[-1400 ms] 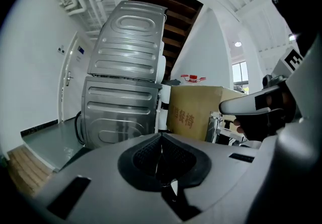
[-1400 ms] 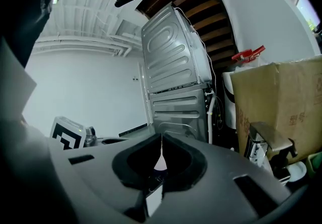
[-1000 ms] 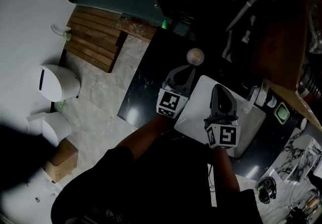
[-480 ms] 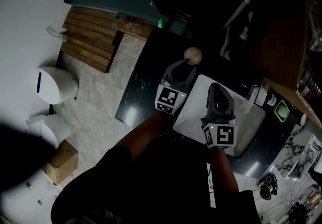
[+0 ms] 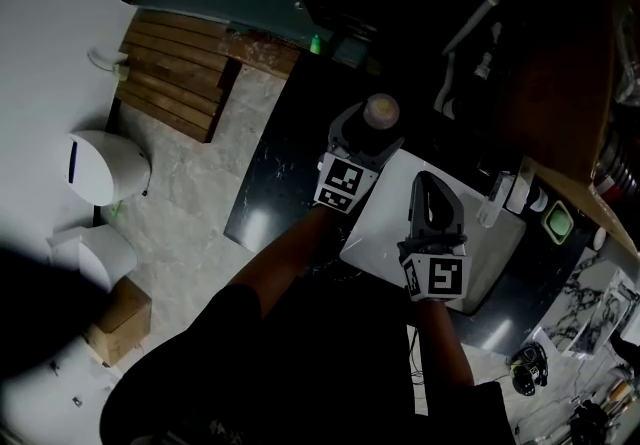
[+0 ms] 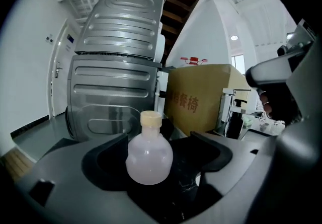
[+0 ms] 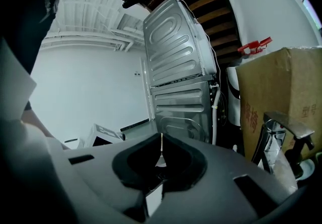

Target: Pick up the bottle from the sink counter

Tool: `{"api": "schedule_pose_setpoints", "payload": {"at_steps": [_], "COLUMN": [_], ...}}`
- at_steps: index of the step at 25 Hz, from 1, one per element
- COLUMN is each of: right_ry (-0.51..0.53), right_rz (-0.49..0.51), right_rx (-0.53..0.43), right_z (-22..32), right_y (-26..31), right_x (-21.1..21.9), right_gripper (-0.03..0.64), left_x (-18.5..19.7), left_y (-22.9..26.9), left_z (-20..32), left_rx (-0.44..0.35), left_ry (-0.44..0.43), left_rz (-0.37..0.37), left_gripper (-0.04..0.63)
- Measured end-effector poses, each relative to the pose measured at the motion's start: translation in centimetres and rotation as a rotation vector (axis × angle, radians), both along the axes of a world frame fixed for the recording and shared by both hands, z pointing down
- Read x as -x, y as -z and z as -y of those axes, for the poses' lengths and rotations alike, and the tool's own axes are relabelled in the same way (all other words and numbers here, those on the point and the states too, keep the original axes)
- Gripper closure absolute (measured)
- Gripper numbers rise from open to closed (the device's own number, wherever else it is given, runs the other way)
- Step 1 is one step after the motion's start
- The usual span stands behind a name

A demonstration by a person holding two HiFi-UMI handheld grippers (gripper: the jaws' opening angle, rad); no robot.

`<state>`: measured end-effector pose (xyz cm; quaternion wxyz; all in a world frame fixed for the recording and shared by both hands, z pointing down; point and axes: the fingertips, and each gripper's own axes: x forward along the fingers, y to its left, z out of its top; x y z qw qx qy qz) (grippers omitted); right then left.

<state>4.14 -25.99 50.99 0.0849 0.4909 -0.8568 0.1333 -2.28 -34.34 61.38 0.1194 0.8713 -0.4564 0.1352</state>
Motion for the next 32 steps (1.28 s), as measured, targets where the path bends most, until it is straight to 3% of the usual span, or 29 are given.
{"api": "schedule_pose_setpoints", "payload": {"at_steps": [7, 32], "right_ry": [-0.030, -0.045], "right_rz": [-0.016, -0.008], "right_rx": [0.029, 0.076], "right_z": [-0.3, -1.5], "right_y": [-0.9, -2.5], "right_x": [-0.6, -2.6], "right_gripper": [0.578, 0.578], "left_x": [0.2, -0.3], "left_y": [-2.3, -4.9], "left_z": [1.3, 2.4], "left_rx": [0.074, 0.167], "left_ry": [0.007, -0.006], "left_rz": [0.049, 0.190], "left_gripper": [0.216, 0.213]}}
